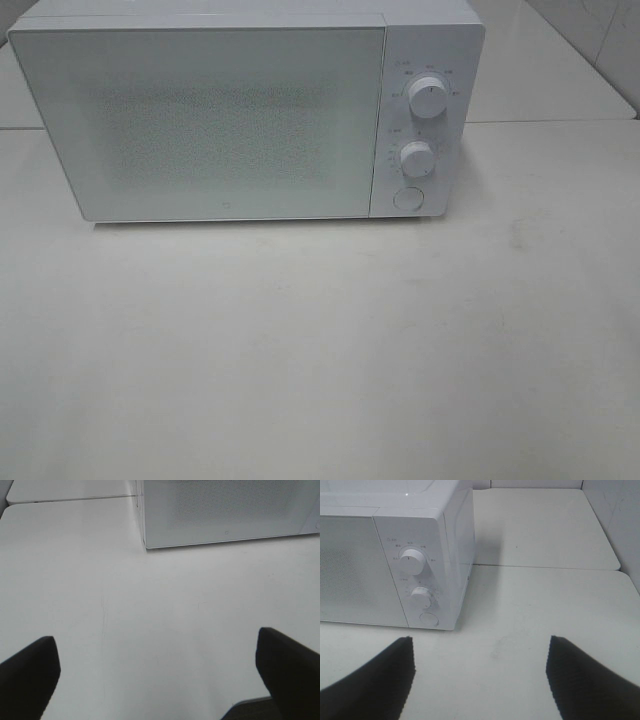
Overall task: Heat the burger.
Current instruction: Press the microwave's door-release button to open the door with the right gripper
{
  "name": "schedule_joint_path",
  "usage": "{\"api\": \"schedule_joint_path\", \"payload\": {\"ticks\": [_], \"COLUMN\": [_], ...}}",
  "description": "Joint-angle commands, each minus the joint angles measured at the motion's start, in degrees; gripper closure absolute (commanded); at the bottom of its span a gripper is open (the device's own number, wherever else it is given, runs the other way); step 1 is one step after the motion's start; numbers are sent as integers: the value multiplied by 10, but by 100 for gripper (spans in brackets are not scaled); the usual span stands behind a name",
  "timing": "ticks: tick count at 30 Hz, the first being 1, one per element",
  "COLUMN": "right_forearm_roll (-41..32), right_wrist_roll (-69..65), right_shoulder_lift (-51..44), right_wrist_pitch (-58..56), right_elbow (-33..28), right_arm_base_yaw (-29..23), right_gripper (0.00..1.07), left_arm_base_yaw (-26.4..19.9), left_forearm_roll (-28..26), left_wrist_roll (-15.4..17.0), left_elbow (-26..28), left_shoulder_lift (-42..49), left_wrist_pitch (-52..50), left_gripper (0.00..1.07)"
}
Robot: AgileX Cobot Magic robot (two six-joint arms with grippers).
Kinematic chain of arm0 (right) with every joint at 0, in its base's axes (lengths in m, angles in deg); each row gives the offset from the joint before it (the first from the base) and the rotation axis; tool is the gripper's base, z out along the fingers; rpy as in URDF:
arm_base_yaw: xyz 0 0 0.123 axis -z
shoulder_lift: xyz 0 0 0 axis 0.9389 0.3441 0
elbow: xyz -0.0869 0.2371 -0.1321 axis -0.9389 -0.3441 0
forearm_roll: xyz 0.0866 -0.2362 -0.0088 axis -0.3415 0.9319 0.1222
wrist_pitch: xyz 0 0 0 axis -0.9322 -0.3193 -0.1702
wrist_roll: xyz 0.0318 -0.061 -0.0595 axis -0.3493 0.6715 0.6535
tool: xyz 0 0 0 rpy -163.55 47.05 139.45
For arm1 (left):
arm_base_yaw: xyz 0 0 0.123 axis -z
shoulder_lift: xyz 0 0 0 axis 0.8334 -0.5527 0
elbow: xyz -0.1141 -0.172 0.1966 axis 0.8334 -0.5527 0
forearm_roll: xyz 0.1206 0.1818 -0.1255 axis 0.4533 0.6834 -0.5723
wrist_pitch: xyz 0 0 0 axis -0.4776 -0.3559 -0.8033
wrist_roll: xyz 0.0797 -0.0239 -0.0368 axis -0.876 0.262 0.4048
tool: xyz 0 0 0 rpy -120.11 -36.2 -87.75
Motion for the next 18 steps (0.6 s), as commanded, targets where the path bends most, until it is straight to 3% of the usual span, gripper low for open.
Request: {"api": "schedule_joint_path", "payload": {"ticks": [1,12,18], "right_forearm_roll": [2,2,2], "right_wrist_roll": [3,-10,-10], "right_shoulder_lift": [46,144,198], "right_wrist_pitch": [57,164,275], "right_elbow": [2,2,-34], "right_arm_base_yaw": [3,3,3], "right_gripper": [35,35,35], "left_arm_base_yaw": [-2,-2,-2], "left_forearm_roll": [-3,-3,-3], "left_wrist_roll": [2,2,2], "left_elbow": [0,0,0], "left_shoulder_lift": [9,9,9], "left_wrist_pitch": [-7,-7,-7], "left_gripper": [7,7,7]}}
